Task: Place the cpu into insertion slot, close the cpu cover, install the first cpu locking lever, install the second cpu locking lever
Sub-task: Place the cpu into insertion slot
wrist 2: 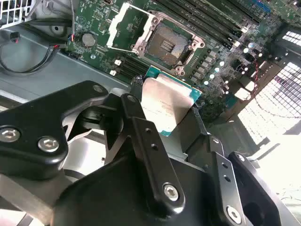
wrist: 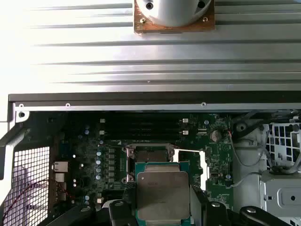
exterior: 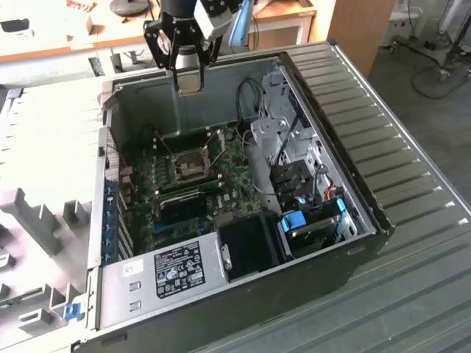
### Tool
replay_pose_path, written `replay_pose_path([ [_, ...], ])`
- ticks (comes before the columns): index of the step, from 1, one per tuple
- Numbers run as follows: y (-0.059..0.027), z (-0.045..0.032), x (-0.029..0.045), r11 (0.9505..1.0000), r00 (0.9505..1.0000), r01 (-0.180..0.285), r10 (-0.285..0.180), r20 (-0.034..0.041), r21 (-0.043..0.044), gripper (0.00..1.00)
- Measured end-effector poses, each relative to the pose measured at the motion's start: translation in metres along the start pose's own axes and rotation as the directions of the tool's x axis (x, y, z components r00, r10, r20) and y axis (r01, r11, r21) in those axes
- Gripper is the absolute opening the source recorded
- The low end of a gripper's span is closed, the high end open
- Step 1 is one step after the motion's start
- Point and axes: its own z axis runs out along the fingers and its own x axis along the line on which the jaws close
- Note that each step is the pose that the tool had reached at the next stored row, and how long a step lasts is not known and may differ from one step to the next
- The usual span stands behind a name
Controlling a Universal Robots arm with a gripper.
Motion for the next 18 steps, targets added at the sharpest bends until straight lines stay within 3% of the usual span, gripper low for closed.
replay_pose_path([
  [11, 0.0000, 0.0004, 0.0002, 1.0000, 1.0000, 0.000, 0.000, 0.0004, -0.0001, 0.54],
  [18, -0.0006, 0.0070, 0.0000, 1.0000, 1.0000, 0.000, 0.000, 0.0004, 0.0000, 0.54],
])
